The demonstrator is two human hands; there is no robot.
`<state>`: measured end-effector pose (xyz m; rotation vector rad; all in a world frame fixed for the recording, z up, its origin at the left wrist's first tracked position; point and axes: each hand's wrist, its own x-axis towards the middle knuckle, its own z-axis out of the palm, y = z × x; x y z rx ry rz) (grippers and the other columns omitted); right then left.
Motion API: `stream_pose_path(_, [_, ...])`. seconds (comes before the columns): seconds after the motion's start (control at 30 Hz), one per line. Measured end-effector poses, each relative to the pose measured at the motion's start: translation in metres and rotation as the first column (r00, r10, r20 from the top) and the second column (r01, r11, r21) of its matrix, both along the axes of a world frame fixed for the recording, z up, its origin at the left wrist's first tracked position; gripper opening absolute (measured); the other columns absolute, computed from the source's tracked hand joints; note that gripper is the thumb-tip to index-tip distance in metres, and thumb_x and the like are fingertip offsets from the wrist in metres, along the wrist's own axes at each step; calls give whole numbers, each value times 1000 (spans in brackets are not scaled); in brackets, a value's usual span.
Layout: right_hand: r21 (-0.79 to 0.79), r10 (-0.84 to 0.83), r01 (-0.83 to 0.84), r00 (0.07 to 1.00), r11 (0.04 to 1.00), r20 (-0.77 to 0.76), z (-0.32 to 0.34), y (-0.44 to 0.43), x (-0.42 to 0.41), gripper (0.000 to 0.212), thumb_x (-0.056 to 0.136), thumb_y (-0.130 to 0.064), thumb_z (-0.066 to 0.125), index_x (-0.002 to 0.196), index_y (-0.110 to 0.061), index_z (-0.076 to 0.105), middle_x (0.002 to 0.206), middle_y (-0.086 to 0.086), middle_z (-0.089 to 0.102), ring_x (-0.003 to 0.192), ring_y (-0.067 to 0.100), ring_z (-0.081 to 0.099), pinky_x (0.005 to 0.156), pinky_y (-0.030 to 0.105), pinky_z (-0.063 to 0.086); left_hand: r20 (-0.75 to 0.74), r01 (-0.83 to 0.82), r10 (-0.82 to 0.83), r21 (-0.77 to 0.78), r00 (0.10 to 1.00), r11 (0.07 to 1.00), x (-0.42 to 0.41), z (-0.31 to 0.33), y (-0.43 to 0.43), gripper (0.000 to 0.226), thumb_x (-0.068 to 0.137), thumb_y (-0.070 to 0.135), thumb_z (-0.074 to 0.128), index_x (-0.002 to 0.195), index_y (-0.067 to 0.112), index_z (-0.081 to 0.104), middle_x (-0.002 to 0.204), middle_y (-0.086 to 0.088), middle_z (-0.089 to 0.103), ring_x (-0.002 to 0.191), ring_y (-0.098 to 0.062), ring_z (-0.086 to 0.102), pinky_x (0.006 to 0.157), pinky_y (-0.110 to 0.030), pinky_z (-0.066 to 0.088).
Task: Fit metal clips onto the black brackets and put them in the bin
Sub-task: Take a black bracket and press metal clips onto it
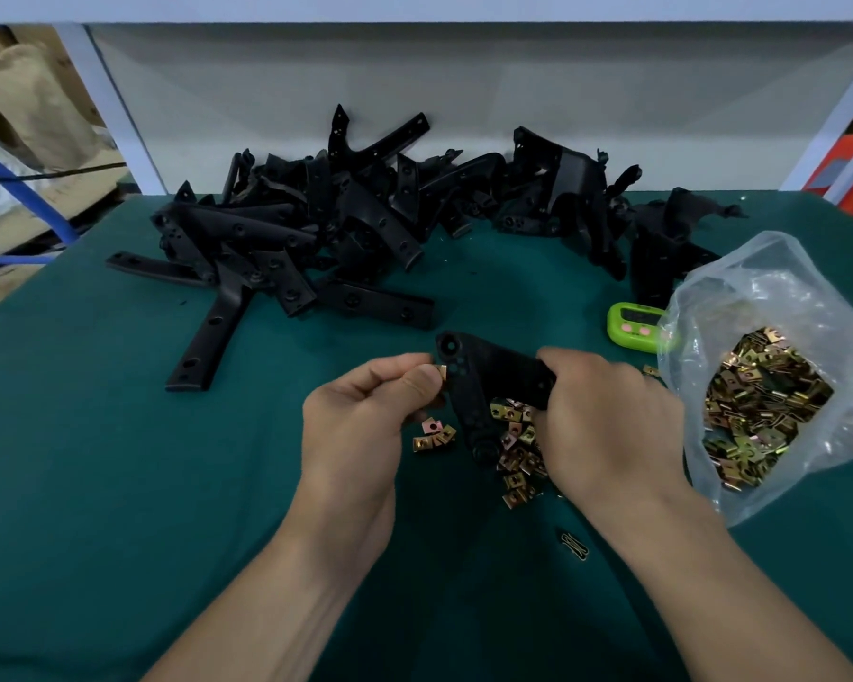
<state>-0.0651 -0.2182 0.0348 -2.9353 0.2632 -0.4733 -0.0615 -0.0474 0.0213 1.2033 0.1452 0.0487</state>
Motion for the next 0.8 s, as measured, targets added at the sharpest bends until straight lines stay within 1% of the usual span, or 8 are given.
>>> stream_pose_path(0.1, [-51,-11,11,1000,999,3,1,7,-2,31,84,-11,66,73,-25,41,57,-7,44,48,8,30,46,27,15,-39,-88,87,-43,995,995,-5,2,-4,12,86,2,73,78,10,74,77,-2,74,68,-8,67,57,-15,50])
stream_pose_path(0.2, [-50,-6,5,1000,999,-27,1,11,-4,29,85,-10,63,75,-27,42,58,-7,43,49,9,30,46,28,15,-75,-133,128,-73,989,988,-10,4,-8,17,87,3,72,74,13,74,75,2,73,65,-4,66,56,-14,50])
stream_pose_path(0.33, [-19,1,-2,998,1000,-60,1,14,-5,26,86,-10,60,76,-27,43,60,-7,45,50,12,35,47,28,18,-104,-151,140,-109,985,982,-11,7,-12,8,90,2,70,83,6,73,76,1,72,63,-3,66,56,-13,50])
stream_pose_path(0.43, [-23,7,-9,996,1000,-84,3,17,-6,24,85,-10,61,80,-28,46,62,-7,46,52,15,38,47,29,19,-107,-196,186,-95,977,976,-11,7,-15,12,90,3,70,80,9,73,74,4,72,63,-3,66,57,-13,50])
stream_pose_path(0.53, [-47,10,-13,998,999,-60,5,20,-4,26,84,-8,60,81,-28,44,59,-8,43,49,11,32,46,29,17,-110,-242,232,-90,966,966,-6,9,-16,13,89,6,73,78,13,75,75,5,74,67,-4,67,60,-14,51])
stream_pose_path(0.63, [-56,12,-14,999,998,-39,7,20,-2,25,85,-11,60,81,-29,42,58,-8,39,48,10,28,46,29,16,-131,-245,231,-104,964,964,0,9,-17,6,88,10,75,83,12,76,78,2,74,70,-7,69,63,-15,53])
stream_pose_path(0.7, [-26,6,-7,998,1000,-59,5,18,-2,25,83,-12,62,81,-28,43,59,-8,41,49,10,30,46,29,16,-126,-249,240,-67,963,966,1,5,-20,7,88,13,76,81,12,77,77,3,75,70,-7,70,63,-16,54])
stream_pose_path(0.8, [52,5,1,995,999,-100,0,12,-3,23,83,-9,61,86,-28,48,66,-7,50,53,13,38,48,30,20,-50,-256,261,86,964,963,4,-1,-22,6,88,16,78,83,15,79,75,6,77,73,-3,72,70,-16,56])
